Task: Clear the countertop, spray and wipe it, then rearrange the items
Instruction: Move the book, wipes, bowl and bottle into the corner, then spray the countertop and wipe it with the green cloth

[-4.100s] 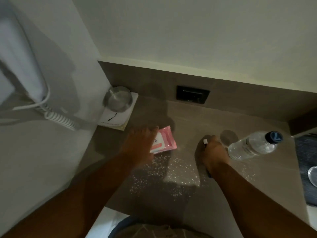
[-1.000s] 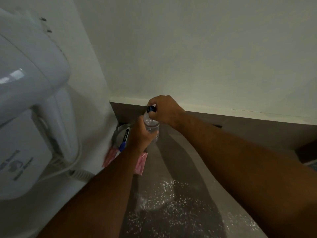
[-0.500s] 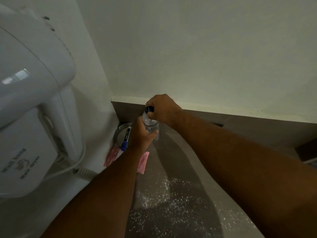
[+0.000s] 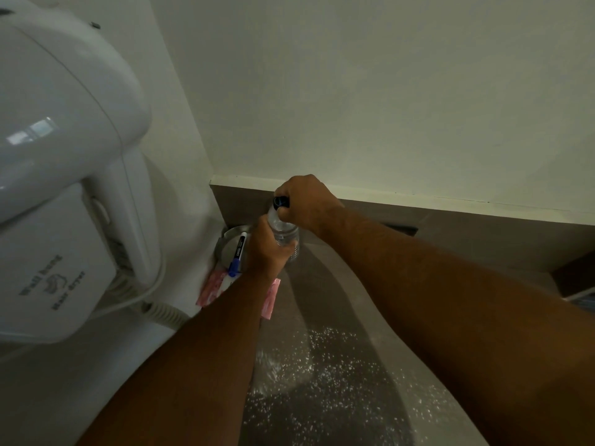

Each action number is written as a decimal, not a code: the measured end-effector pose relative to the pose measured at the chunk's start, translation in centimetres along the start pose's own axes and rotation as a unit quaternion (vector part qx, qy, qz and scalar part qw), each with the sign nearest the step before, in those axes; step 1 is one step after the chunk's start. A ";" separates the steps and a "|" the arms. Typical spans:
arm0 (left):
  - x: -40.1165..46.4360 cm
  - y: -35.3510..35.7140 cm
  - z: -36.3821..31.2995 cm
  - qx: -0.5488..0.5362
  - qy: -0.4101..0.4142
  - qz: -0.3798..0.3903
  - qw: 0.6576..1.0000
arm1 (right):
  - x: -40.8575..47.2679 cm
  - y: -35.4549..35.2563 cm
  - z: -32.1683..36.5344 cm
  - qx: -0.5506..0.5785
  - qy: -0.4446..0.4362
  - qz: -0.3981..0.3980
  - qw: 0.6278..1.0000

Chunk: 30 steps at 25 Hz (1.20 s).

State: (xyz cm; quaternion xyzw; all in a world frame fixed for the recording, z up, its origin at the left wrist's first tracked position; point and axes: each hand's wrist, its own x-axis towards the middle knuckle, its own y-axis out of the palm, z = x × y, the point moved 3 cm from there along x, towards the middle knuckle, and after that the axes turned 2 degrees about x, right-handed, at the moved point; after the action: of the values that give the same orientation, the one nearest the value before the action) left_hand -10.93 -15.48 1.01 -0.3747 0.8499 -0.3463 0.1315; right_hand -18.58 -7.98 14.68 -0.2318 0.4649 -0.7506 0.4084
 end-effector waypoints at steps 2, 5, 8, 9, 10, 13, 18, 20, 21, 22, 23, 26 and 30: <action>-0.4 -0.5 -0.5 -0.011 -0.007 0.004 1.000 | -0.3 -0.1 0.1 -0.007 -0.002 0.004 1.000; -2.3 -2.4 -1.4 -0.016 0.019 -0.010 1.000 | -2.6 -0.4 0.2 0.000 0.006 -0.017 1.000; -4.6 -4.8 -1.8 -0.020 0.029 0.001 0.999 | -6.5 -0.6 0.3 -0.001 0.037 -0.026 0.999; -5.2 -5.4 -2.0 -0.029 0.032 0.014 0.999 | -7.6 -0.7 0.2 -0.012 0.046 -0.029 0.998; -5.6 -5.9 -2.2 -0.038 0.035 0.024 0.998 | -8.6 -0.7 0.1 -0.027 0.055 -0.034 0.998; -7.0 -7.0 -2.9 -0.038 0.070 0.040 0.996 | -11.5 -0.4 -0.5 0.001 0.105 -0.065 0.992; -9.1 -5.6 -4.2 -0.019 0.100 0.079 0.992 | -15.2 0.5 -3.2 0.052 0.161 -0.087 0.982; -10.3 -3.9 -4.4 0.006 0.112 0.095 0.989 | -17.8 1.0 -5.0 0.061 0.188 -0.098 0.975; -11.2 -2.8 -4.6 0.027 0.127 0.110 0.985 | -19.6 1.3 -6.1 0.061 0.202 -0.102 0.972; -12.2 -1.4 -5.0 0.051 0.147 0.133 0.979 | -21.7 1.7 -7.5 0.061 0.218 -0.105 0.968; -13.2 0.4 -5.5 0.075 0.166 0.161 0.970 | -24.0 2.1 -9.0 0.059 0.234 -0.107 0.964; -16.7 7.1 -8.8 0.132 0.206 0.236 0.940 | -31.5 2.3 -14.1 0.053 0.282 -0.122 0.950; -22.6 18.0 -15.8 0.177 0.278 0.299 0.896 | -42.0 -0.1 -22.5 0.086 0.358 -0.214 0.905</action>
State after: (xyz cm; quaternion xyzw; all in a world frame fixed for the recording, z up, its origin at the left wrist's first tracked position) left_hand -12.89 17.38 -0.69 0.0383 0.8485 -0.5252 0.0520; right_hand -11.52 38.28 5.77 -0.0052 0.4522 -0.8897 0.0623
